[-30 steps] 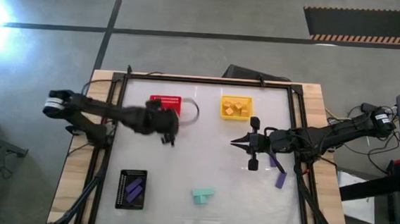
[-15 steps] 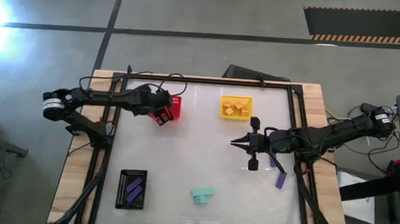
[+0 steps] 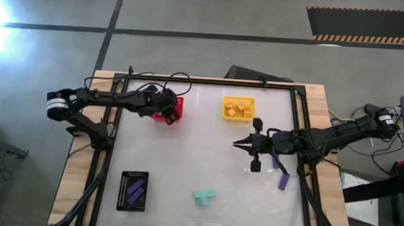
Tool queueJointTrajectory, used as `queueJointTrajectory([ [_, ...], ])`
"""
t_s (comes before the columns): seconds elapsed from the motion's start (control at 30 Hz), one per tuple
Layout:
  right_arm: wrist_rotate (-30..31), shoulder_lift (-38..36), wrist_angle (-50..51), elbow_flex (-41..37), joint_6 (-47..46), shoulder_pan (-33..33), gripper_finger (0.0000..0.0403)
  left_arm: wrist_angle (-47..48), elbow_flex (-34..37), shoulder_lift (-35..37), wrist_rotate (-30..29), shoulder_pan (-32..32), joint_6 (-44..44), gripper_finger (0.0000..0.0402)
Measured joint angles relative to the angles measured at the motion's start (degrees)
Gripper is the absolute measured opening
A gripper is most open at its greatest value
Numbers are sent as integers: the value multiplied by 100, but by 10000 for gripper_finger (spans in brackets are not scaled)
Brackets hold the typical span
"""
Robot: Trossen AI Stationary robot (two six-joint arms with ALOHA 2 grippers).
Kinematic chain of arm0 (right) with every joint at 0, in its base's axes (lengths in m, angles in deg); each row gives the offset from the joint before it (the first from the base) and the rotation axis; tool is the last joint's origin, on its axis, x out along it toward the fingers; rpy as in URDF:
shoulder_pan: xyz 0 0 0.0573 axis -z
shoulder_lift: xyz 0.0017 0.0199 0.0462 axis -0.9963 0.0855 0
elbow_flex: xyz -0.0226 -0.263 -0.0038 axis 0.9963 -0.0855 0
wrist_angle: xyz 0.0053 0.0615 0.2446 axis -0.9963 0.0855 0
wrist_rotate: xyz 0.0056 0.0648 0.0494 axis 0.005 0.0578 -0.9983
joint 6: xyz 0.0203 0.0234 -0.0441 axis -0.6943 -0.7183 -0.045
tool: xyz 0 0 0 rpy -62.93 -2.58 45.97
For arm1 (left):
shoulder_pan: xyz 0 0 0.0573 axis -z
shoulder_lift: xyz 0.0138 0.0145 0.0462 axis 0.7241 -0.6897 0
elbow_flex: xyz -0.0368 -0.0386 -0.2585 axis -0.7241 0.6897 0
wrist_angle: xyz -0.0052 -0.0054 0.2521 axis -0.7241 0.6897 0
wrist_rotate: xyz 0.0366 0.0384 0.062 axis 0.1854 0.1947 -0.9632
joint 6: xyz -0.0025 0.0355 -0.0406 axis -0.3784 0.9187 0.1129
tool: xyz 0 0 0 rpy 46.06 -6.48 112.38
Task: Sort & place blocks by color
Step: Put the light blue block into the red bin, then put the purple block into the black bin
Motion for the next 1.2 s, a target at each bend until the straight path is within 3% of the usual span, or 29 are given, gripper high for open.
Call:
queueJointTrajectory([
  [0.33,0,0,-4,-9,-86,0,18,2,-3,254,3,329,-410,165],
  [0.53,6,51,-5,-124,-655,-1,18,-239,-3,549,22,1358,-797,165],
  [0.7,1,319,210,-282,-2096,-2,18,-956,-6,727,22,2435,-268,165],
  [0.83,215,540,1622,-228,-4048,-4,18,-1410,-8,853,-17,3003,192,165],
  [1.03,553,819,5691,153,-7930,-68,18,-1598,-10,969,-21,3327,349,166],
  [1.1,286,935,6339,178,-8617,-180,18,-1608,-10,978,-23,3338,342,166],
  [1.2,-6,1135,6600,164,-8899,-283,18,-1600,-10,978,-22,3340,343,166],
])
